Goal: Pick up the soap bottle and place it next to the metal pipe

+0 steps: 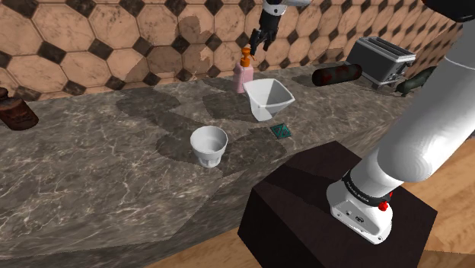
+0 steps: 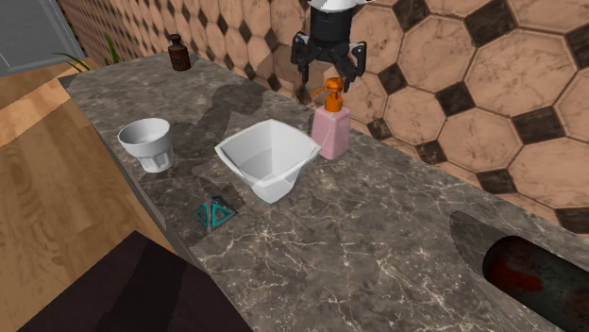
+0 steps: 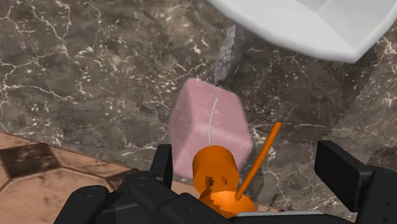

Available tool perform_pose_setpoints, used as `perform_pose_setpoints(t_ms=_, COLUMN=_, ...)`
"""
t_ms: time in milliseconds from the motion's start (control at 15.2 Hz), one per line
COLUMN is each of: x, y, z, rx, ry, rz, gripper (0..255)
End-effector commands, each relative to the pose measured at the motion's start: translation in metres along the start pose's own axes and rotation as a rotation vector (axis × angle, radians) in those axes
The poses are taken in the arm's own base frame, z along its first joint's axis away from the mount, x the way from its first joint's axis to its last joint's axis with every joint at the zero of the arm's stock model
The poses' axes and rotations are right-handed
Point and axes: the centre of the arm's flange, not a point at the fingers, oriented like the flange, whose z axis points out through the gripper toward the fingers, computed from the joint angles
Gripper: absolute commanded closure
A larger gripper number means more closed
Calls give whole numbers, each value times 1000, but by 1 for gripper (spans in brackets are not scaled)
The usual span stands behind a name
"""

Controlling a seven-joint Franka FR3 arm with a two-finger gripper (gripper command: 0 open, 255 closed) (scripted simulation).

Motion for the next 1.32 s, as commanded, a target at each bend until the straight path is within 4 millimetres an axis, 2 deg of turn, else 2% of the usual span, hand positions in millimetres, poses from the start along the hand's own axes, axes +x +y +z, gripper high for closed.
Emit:
perform_pose_setpoints(t_ms=0, x=23, y=6, z=9, rx=9, ry=18, rz=1, gripper=0)
perform_pose_setpoints(t_ms=132, x=43, y=11, z=17, rx=17, ry=33, rz=2, gripper=0)
perform_pose_setpoints(t_ms=660, x=45, y=11, z=57, rx=17, ry=33, rz=2, gripper=0)
perform_pose_setpoints(t_ms=1122, x=45, y=11, z=57, rx=17, ry=33, rz=2, gripper=0)
perform_pose_setpoints(t_ms=1188, x=45, y=11, z=57, rx=17, ry=33, rz=2, gripper=255)
perform_pose_setpoints(t_ms=1254, x=45, y=11, z=57, rx=17, ry=33, rz=2, gripper=255)
